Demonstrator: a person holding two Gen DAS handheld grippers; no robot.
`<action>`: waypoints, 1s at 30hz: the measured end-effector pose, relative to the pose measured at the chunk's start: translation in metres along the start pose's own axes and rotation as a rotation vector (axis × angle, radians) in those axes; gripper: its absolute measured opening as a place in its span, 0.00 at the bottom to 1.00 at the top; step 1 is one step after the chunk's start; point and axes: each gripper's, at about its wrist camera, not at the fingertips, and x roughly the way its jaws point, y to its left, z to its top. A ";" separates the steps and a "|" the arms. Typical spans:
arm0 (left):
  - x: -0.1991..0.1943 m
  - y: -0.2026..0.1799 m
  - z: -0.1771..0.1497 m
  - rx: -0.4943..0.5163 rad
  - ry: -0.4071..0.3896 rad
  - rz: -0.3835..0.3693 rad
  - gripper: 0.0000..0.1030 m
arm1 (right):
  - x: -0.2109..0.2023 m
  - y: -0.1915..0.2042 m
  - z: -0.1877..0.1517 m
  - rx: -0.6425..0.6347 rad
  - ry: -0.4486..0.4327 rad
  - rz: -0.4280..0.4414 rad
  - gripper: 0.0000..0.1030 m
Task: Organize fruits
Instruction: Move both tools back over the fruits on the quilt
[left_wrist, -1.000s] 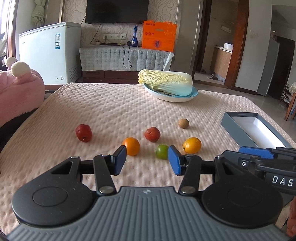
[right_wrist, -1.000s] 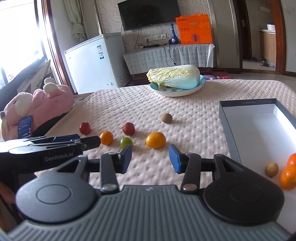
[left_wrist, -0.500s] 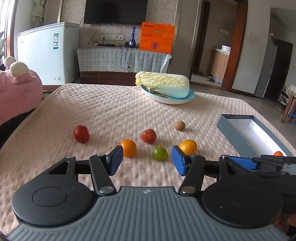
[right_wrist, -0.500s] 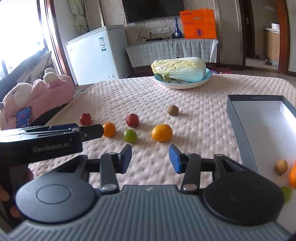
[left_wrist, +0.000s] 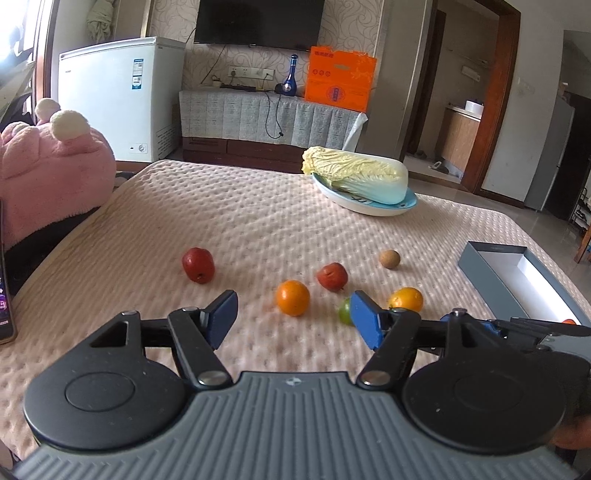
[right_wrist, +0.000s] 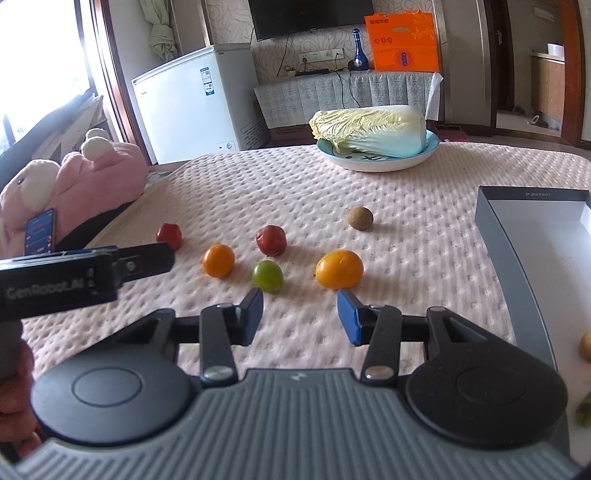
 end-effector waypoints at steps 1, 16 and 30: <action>0.000 0.003 0.000 -0.003 0.000 0.004 0.71 | 0.002 0.000 0.001 0.000 0.002 0.001 0.46; 0.011 0.021 -0.001 -0.007 0.023 0.041 0.71 | 0.020 -0.001 0.002 -0.006 0.045 0.015 0.46; 0.020 0.034 -0.002 -0.010 0.022 0.117 0.71 | 0.019 -0.006 0.008 0.024 0.023 0.023 0.46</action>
